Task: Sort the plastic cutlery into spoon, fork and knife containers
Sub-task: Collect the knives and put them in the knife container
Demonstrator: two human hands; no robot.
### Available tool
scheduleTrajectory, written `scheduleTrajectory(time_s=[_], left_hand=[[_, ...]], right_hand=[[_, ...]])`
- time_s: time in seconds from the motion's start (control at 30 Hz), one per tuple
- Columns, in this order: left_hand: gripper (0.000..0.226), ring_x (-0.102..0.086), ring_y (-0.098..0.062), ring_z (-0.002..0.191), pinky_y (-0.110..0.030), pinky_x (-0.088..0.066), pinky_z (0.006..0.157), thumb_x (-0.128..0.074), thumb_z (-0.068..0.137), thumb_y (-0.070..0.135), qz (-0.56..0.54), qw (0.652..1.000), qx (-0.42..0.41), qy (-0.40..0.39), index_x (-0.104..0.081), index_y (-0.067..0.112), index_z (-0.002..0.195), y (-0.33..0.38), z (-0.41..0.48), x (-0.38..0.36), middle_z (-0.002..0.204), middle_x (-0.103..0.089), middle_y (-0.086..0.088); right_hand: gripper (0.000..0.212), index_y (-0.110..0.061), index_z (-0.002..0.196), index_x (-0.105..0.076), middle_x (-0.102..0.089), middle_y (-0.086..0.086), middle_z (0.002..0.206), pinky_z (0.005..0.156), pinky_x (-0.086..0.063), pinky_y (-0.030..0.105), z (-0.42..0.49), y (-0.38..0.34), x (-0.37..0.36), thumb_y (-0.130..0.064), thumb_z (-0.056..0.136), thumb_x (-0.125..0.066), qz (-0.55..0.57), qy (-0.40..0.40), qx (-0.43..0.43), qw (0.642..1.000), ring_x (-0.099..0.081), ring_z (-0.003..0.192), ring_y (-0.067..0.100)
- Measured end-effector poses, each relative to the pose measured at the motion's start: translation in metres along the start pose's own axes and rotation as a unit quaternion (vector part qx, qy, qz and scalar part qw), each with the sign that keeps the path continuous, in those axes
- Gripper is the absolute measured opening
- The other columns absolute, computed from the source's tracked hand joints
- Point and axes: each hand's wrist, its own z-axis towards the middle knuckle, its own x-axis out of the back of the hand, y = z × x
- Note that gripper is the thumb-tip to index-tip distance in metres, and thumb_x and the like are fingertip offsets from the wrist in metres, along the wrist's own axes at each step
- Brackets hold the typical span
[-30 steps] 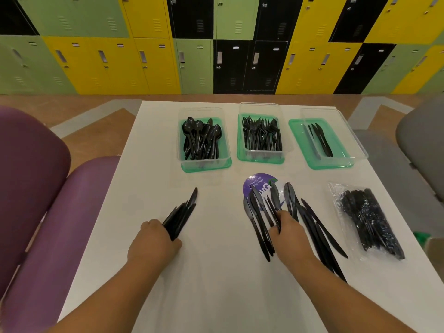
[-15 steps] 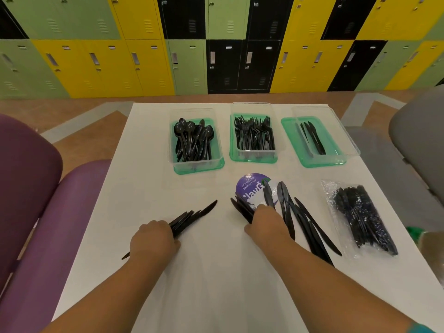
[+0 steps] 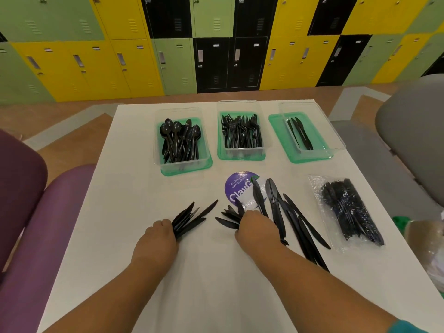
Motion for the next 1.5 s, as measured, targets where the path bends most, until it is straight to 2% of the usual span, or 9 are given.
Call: scheduleTrajectory(time_s=[0.13, 0.23, 0.5, 0.63, 0.73, 0.93, 1.13, 1.3, 1.5], left_hand=[[0.019, -0.042, -0.016, 0.078, -0.024, -0.033, 0.064, -0.043, 0.092, 0.011, -0.053, 0.999, -0.005, 0.003, -0.045, 0.01, 0.111, 0.011, -0.001, -0.002, 0.104, -0.053, -0.005], [0.02, -0.045, -0.016, 0.078, -0.025, -0.035, 0.065, -0.042, 0.093, 0.011, -0.088, 0.996, -0.01, 0.005, -0.046, 0.009, 0.112, 0.018, 0.0, 0.0, 0.102, -0.053, -0.006], [0.011, -0.049, -0.019, 0.075, -0.028, -0.038, 0.063, -0.042, 0.095, 0.017, -0.156, 0.987, -0.026, -0.009, -0.048, 0.01, 0.102, 0.034, 0.003, 0.006, 0.091, -0.044, -0.001], [0.009, -0.049, -0.019, 0.073, -0.029, -0.036, 0.061, -0.044, 0.097, 0.022, -0.207, 0.977, -0.041, -0.042, -0.043, 0.014, 0.098, 0.05, 0.007, 0.013, 0.087, -0.051, -0.003], [0.016, -0.052, -0.021, 0.078, -0.029, -0.039, 0.065, -0.046, 0.097, 0.023, -0.24, 0.967, -0.045, -0.07, -0.047, 0.011, 0.107, 0.065, 0.013, 0.013, 0.089, -0.054, -0.004], [0.011, -0.049, -0.019, 0.07, -0.027, -0.036, 0.056, -0.043, 0.097, 0.021, -0.302, 0.949, -0.051, -0.076, -0.047, 0.011, 0.101, 0.105, 0.022, 0.014, 0.076, -0.049, 0.0], [0.021, -0.051, -0.02, 0.076, -0.027, -0.038, 0.062, -0.043, 0.096, 0.021, -0.316, 0.945, -0.046, -0.069, -0.054, 0.007, 0.108, 0.143, 0.028, 0.016, 0.087, -0.055, -0.004], [0.022, -0.053, -0.015, 0.068, -0.026, -0.044, 0.061, -0.065, 0.084, 0.033, -0.315, 0.946, -0.038, -0.068, -0.058, 0.012, 0.089, 0.173, 0.034, 0.017, 0.081, -0.06, -0.002], [0.044, -0.058, -0.021, 0.081, -0.031, -0.052, 0.074, -0.071, 0.079, 0.042, -0.247, 0.966, -0.03, -0.073, -0.058, 0.011, 0.107, 0.189, 0.044, 0.015, 0.095, -0.063, -0.005]], right_hand=[[0.021, -0.011, 0.11, -0.058, -0.064, 0.01, 0.113, 0.076, -0.048, 0.031, -0.004, 0.008, 0.003, -0.016, 0.09, -0.056, -0.009, 0.009, 0.033, 0.999, -0.064, 0.102, 0.028], [0.031, -0.008, 0.12, -0.051, -0.065, 0.01, 0.115, 0.078, -0.049, 0.031, -0.007, 0.01, 0.005, -0.021, 0.092, -0.054, -0.016, 0.038, 0.054, 0.998, -0.064, 0.102, 0.027], [0.029, -0.006, 0.111, -0.055, -0.065, 0.011, 0.106, 0.071, -0.042, 0.028, -0.022, 0.023, 0.047, -0.029, 0.097, -0.044, 0.178, 0.047, 0.02, 0.983, -0.061, 0.097, 0.029], [0.019, -0.009, 0.102, -0.053, -0.061, 0.009, 0.09, 0.069, -0.047, 0.03, -0.021, 0.047, 0.062, -0.021, 0.098, -0.039, 0.334, 0.036, -0.031, 0.941, -0.062, 0.078, 0.023], [0.015, -0.011, 0.104, -0.048, -0.062, 0.013, 0.095, 0.078, -0.057, 0.04, -0.017, 0.069, 0.068, -0.018, 0.099, -0.036, 0.436, 0.023, -0.086, 0.896, -0.068, 0.076, 0.031], [0.033, 0.0, 0.119, -0.048, -0.063, 0.018, 0.111, 0.068, -0.045, 0.029, -0.018, 0.102, 0.054, -0.023, 0.097, -0.052, 0.258, 0.092, -0.118, 0.955, -0.06, 0.088, 0.028], [0.095, -0.002, 0.129, -0.042, -0.043, 0.012, 0.127, 0.077, -0.048, 0.031, -0.023, 0.1, 0.027, -0.063, 0.064, -0.076, 0.191, 0.061, -0.155, 0.967, -0.059, 0.107, 0.026], [0.08, -0.006, 0.129, -0.042, -0.034, 0.012, 0.134, 0.084, -0.05, 0.032, -0.023, 0.098, 0.024, -0.05, 0.072, -0.077, 0.178, 0.074, -0.146, 0.97, -0.059, 0.106, 0.026], [0.075, -0.005, 0.128, -0.041, -0.033, 0.01, 0.134, 0.087, -0.053, 0.033, -0.02, 0.104, 0.027, -0.04, 0.074, -0.079, 0.201, 0.128, -0.112, 0.965, -0.061, 0.102, 0.026]])
